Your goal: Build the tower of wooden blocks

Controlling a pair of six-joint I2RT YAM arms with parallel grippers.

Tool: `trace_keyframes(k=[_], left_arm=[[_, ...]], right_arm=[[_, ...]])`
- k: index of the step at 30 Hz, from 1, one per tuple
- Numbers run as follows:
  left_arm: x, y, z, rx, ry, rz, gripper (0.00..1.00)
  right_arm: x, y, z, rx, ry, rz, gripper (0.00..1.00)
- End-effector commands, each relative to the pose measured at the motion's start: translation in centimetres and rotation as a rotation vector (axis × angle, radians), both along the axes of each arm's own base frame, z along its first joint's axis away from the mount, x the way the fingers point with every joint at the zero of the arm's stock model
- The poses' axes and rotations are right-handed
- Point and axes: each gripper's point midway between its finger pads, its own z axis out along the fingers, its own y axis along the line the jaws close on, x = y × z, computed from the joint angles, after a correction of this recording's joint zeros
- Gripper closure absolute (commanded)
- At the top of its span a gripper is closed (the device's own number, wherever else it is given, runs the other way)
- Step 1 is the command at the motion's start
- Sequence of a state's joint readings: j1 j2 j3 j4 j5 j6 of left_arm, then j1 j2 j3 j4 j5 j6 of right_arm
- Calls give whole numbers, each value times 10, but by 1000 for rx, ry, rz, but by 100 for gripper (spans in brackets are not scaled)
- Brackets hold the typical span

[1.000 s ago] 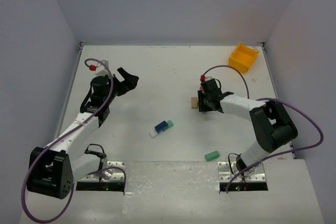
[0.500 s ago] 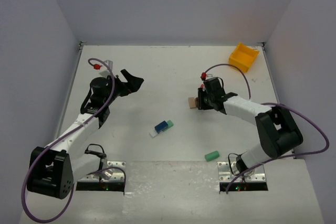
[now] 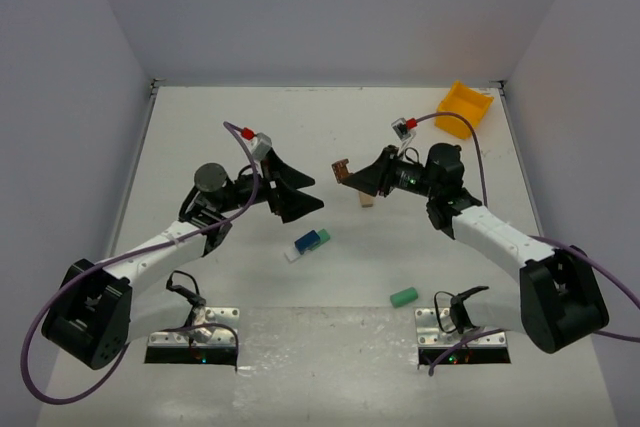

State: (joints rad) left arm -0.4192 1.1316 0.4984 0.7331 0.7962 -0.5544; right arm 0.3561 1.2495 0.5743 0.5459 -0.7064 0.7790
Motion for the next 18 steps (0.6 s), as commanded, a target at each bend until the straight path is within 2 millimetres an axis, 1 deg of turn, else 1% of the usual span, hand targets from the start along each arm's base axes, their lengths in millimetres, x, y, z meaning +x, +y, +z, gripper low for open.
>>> trace_keyframes(k=[1,3,7,9,13,15,18], left_arm=[[-14,-7,49,-89,-215,-76,0],[-16,-8,52,-102,-217,-82,0],[-13,-12,56,-122,-212,-63,0],[-12,-13,60,-135,-214,-60,0],[-12,-20,67,-158,-222,-67,0],[-10,-27,67,-161,-218,-74,2],[-7,-31,69,-175,-208,-68,6]], right_arm=[[-34,13,60,189,-124,226,94],[-40,14,70,225,-122,258,94],[-52,14,83,266,-145,327,94],[-56,14,80,267,-123,349,93],[-58,14,76,266,-101,353,92],[-59,14,75,265,-98,360,92],[-61,13,75,265,-98,359,92]])
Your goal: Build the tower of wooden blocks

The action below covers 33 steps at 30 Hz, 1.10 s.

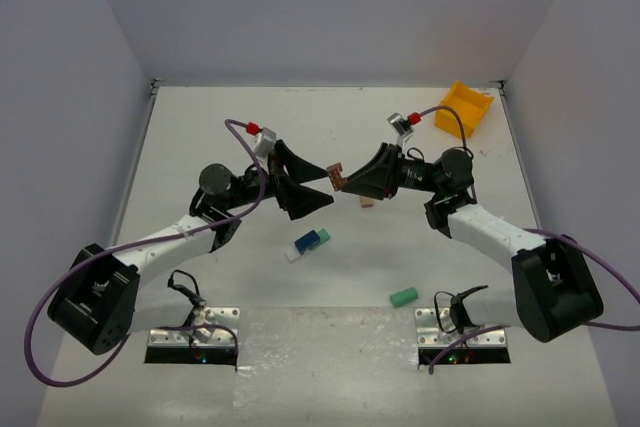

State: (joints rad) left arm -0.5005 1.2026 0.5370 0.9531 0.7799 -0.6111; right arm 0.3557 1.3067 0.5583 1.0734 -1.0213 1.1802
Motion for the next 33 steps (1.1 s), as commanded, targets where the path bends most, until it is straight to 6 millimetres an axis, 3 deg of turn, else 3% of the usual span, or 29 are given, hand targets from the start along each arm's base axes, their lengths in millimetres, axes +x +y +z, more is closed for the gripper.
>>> trace_keyframes(k=[1,5,12,25,33], left_arm=[[1,-7,34,-81,-89,2,7],[-1,-12,37,-96,-87,-11,16],[-1,-17,37,-111,-68,9,44],[1,-22,45,-167,-44,48,70],[-4,-26,54,-221,-39,14,98]], right_arm=[[-8,-2,8,21,-51,23,92],[-4,-2,5,20,-41,10,92],[10,-3,0,34,-48,-84,92],[20,-10,-10,38,-79,-216,92],[24,-11,-20,51,-54,-246,92]])
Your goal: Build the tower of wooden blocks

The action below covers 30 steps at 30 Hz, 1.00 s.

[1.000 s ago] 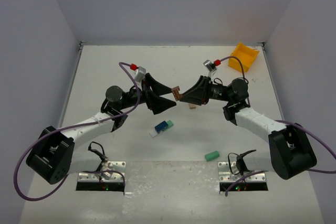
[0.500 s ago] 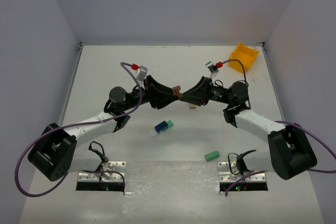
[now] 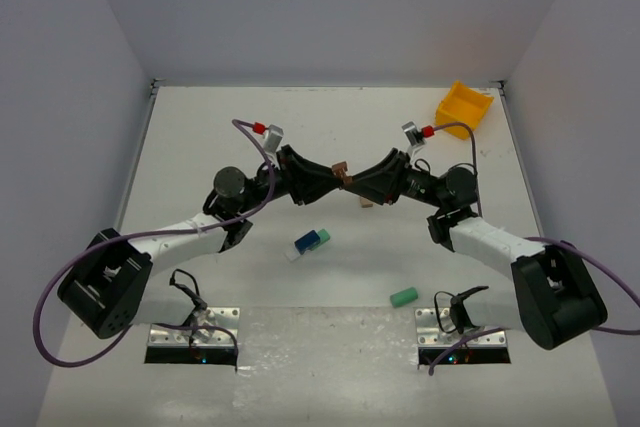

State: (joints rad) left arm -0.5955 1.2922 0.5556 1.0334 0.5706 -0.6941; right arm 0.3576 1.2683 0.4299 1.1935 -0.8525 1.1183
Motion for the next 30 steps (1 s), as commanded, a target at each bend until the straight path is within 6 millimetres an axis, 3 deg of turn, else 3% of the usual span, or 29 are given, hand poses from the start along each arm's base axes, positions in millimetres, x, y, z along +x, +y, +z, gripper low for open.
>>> trace_keyframes(k=[1,17,21,23,27,30], left_arm=[[-22,-4,53,-143,-150,-67,100],[-24,-16,67,-158,-191,-95,100],[-23,-18,65,-138,-198,-96,100],[-15,-22,53,-59,-173,-76,100],[5,-23,43,112,-197,3,100],[31,-8,28,290,-154,157,100]], right_arm=[[16,-2,-11,9,26,-75,92],[11,14,-21,31,18,31,88],[16,10,-25,-24,-32,-31,71],[23,4,-25,-56,-53,-107,52],[29,-6,-37,-157,-84,-202,29],[31,-24,-39,-221,-126,-319,1]])
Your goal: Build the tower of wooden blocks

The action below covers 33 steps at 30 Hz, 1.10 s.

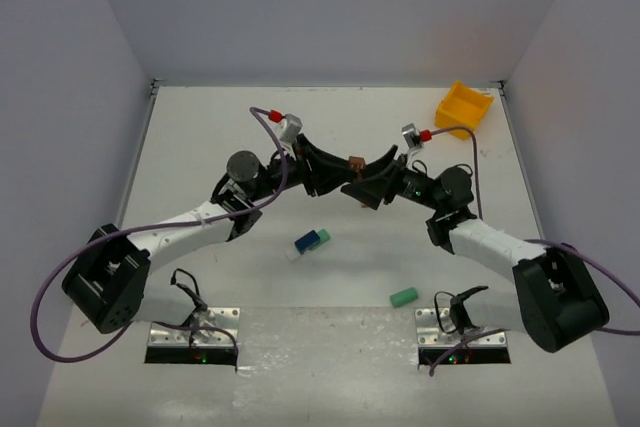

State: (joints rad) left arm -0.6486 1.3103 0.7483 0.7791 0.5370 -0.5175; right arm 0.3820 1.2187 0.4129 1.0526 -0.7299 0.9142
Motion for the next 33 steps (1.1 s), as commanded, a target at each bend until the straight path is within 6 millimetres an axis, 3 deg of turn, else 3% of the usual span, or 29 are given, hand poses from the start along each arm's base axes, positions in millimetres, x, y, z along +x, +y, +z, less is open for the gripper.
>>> trace_keyframes(k=[1,3,4,8,11,13,14,16,18,19,20,21,24,25,28,31,33], left_arm=[[22,22,1,216,-54,193,100],[27,31,-10,275,-21,244,100],[31,43,-10,305,-28,308,100],[41,58,-12,412,-53,383,100],[64,67,-4,578,-60,456,100],[81,64,10,651,-96,468,100],[86,64,0,699,-88,467,100],[105,53,36,674,-161,488,100],[117,41,43,695,-215,460,100],[117,35,63,676,-259,438,100],[119,22,69,698,-276,369,100],[114,13,63,728,-260,285,100],[108,15,28,846,-202,196,100],[107,18,25,862,-197,201,100],[109,22,32,863,-235,229,100],[103,12,42,803,-235,206,100],[95,5,33,774,-215,169,100]], right_arm=[[17,-30,-27,-175,-54,-244,1],[22,-44,-45,-254,-39,-323,1],[21,-56,-41,-287,-70,-388,1],[25,-81,-47,-362,-12,-521,1],[32,-99,-62,-445,65,-617,1],[42,-116,-70,-503,105,-716,1],[46,-122,-75,-532,123,-749,1],[50,-132,-83,-589,165,-798,1],[52,-136,-89,-618,181,-811,1],[53,-139,-89,-624,183,-825,1],[54,-142,-92,-639,186,-839,1],[55,-146,-94,-651,189,-856,1],[59,-169,-97,-703,210,-971,1],[60,-177,-98,-724,222,-1012,1],[57,-195,-105,-793,262,-1078,1],[59,-205,-105,-828,282,-1124,1],[58,-210,-111,-863,304,-1141,1]])
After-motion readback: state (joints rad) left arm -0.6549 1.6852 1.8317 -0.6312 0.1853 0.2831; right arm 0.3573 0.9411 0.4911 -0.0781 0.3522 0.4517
